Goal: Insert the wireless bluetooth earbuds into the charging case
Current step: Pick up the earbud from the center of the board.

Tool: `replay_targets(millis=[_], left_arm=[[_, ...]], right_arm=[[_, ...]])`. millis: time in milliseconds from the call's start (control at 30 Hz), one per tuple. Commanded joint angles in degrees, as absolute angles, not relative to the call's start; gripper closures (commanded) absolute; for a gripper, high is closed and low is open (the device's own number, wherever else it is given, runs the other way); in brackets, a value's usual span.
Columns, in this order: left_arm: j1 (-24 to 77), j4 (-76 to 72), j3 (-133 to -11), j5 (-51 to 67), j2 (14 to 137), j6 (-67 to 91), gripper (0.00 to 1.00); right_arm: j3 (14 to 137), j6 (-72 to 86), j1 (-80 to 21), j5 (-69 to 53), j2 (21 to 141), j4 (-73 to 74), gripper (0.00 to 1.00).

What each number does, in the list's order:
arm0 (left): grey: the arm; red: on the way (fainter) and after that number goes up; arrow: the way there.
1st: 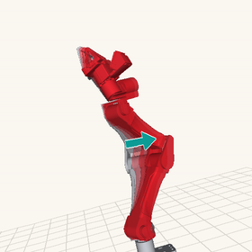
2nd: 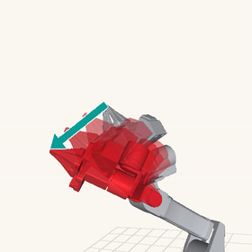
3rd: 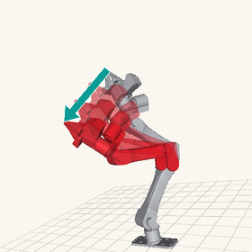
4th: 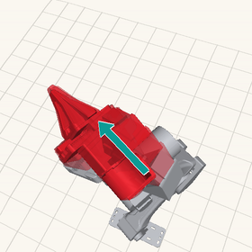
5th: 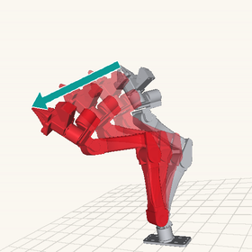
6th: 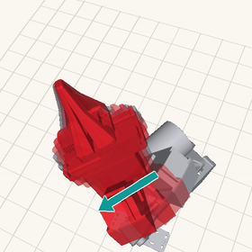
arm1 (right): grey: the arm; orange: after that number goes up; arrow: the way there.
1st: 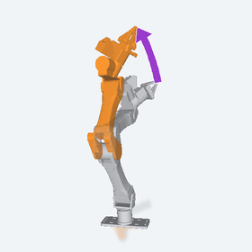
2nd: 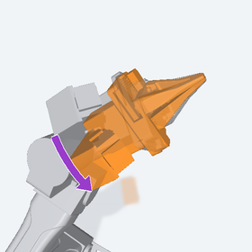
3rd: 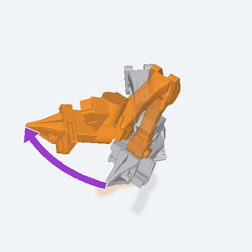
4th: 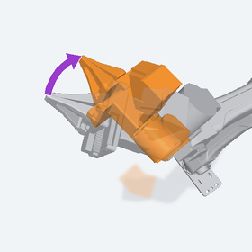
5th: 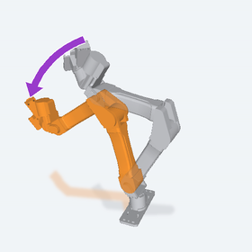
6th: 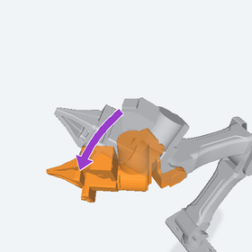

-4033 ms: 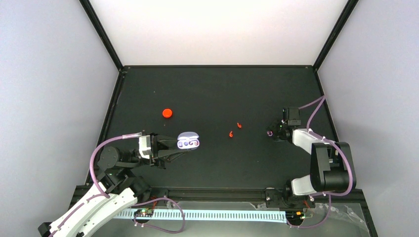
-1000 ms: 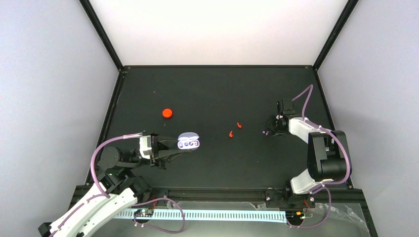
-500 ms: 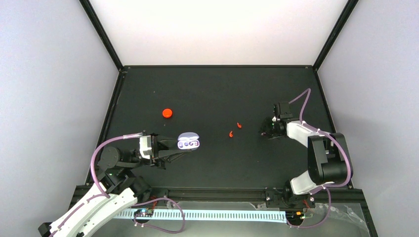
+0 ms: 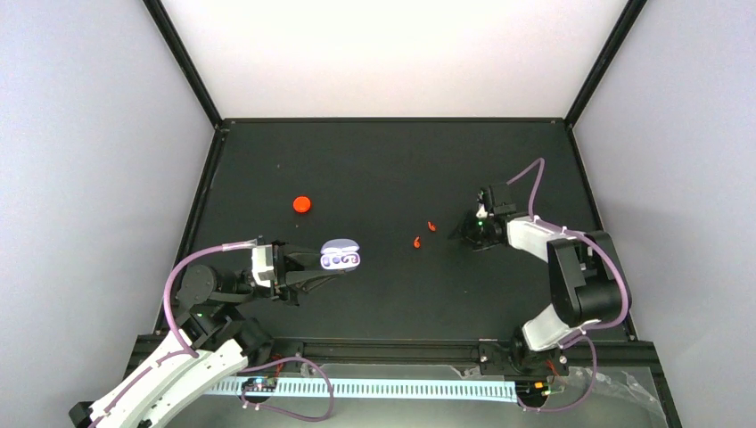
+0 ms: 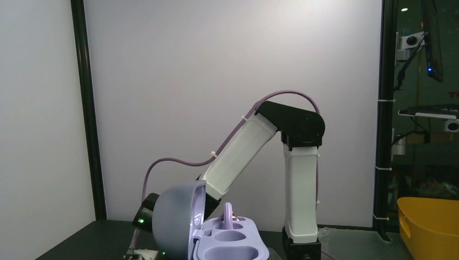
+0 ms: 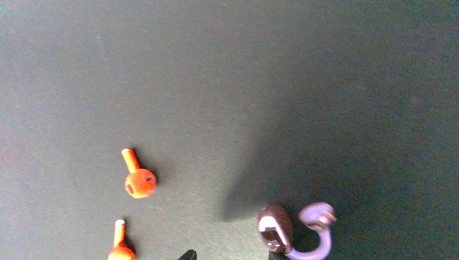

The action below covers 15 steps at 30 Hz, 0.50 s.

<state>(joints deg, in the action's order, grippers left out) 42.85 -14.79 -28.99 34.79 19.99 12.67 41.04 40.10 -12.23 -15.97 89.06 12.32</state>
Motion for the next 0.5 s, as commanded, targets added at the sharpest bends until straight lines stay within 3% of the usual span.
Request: replay_targets(millis=[0, 133, 467], left_arm=[[43.15, -14.81, -28.9, 35.27, 20.1, 12.74, 0.99], [43.16, -14.48, -28.92, 35.24, 20.09, 12.57, 0.98], [43.18, -14.41, -28.92, 34.88, 20.2, 12.26, 0.98]], right_arm=[[44.18, 40.42, -14.0, -18.32, 92.37, 9.78, 0.66], [46.34, 38.69, -15.02, -19.27, 91.6, 8.66, 0.64], [52.1, 32.88, -12.53, -8.74, 89.66, 15.92, 0.61]])
